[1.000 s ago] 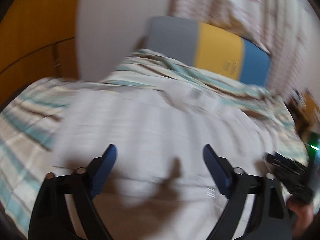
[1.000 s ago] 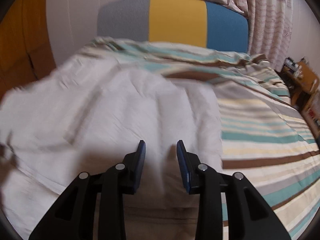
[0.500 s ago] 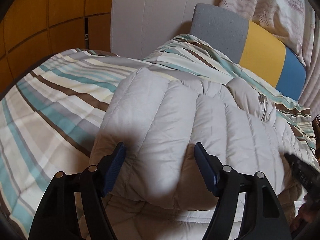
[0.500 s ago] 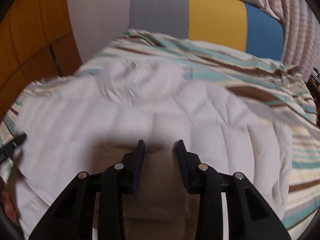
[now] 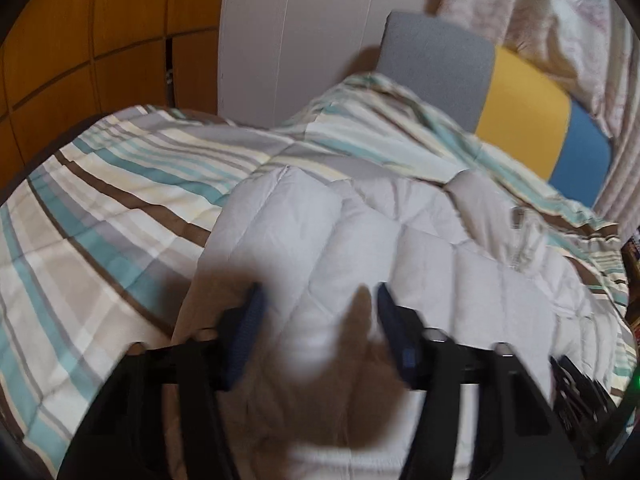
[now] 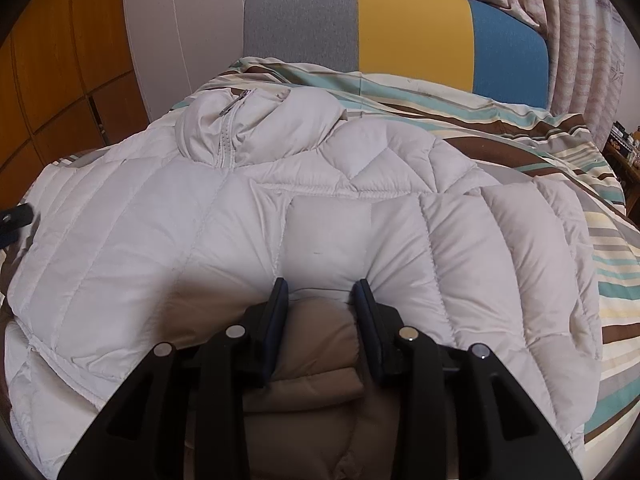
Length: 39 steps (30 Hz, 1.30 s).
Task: Fold large clothes
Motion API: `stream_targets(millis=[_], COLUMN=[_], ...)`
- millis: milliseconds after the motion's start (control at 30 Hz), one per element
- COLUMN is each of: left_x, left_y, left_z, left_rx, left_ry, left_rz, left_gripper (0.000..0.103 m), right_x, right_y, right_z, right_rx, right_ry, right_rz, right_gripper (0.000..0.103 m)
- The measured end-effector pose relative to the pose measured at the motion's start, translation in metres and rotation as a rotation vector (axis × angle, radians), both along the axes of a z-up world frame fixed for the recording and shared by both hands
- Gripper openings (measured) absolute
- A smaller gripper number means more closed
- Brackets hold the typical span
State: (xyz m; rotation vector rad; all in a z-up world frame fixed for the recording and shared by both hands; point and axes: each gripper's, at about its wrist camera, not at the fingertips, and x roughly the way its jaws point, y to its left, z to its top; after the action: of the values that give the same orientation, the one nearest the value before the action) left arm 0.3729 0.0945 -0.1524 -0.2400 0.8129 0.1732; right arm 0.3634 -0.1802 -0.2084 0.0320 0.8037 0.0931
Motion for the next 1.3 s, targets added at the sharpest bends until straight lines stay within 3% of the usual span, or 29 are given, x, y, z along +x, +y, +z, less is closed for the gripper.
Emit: stream_targets(millis=[33,133,267,333,467,700,833,933,1033,1133,1300], left_x=[0.008,0.027,0.035,0.031,0.029,0.016,-0.012,-0.016,0.008,0.031,0.037], left_y=[0.004,0.015,0.01,0.005,0.007,-0.004,-0.008,-0.013,-0.017,-0.001,0.001], left_z=[-0.003,-0.017,-0.041,-0.049,-0.052,-0.035,-0.005,0.011,0.002,-0.025,-0.048], left_rx=[-0.007,-0.018,0.058,0.104,0.095,0.154,0.162,0.157,0.173,0.151,0.204], left_ry=[0.016,0.041,0.076,0.056,0.031,0.04,-0.052,-0.11,-0.035,0.065,0.068], left_rz=[0.009,0.043,0.009,0.002,0.004,-0.024,0.022,0.028,0.006,0.046,0.006], left_gripper=[0.042,0.041,0.04,0.04,0.04,0.04,0.059,0.064,0.064,0.064,0.064], right_x=[-0.003,-0.004,-0.004,-0.003,-0.003,-0.003,-0.002,-0.002,-0.002,-0.002,-0.001], right_y=[0.0,-0.003,0.0,0.002,0.002,0.003,0.003,0.003,0.003,0.003,0.005], right_z=[-0.001,0.0,0.0,0.0,-0.001,-0.001,-0.001,-0.001,-0.001,-0.001,-0.001], right_rx=[0.001,0.004,-0.013,-0.02,-0.022,-0.025,-0.028,-0.026,-0.026,-0.026,-0.034], right_ry=[0.0,-0.001,-0.004,-0.005,-0.005,-0.003,-0.004,-0.004,-0.003,-0.004,-0.003], right_rz=[0.0,0.002,0.003,0.003,0.002,0.001,0.001,0.001,0.001,0.001,0.005], right_gripper=[0.034,0.035,0.035,0.035,0.035,0.035,0.035,0.035,0.035,0.035,0.036])
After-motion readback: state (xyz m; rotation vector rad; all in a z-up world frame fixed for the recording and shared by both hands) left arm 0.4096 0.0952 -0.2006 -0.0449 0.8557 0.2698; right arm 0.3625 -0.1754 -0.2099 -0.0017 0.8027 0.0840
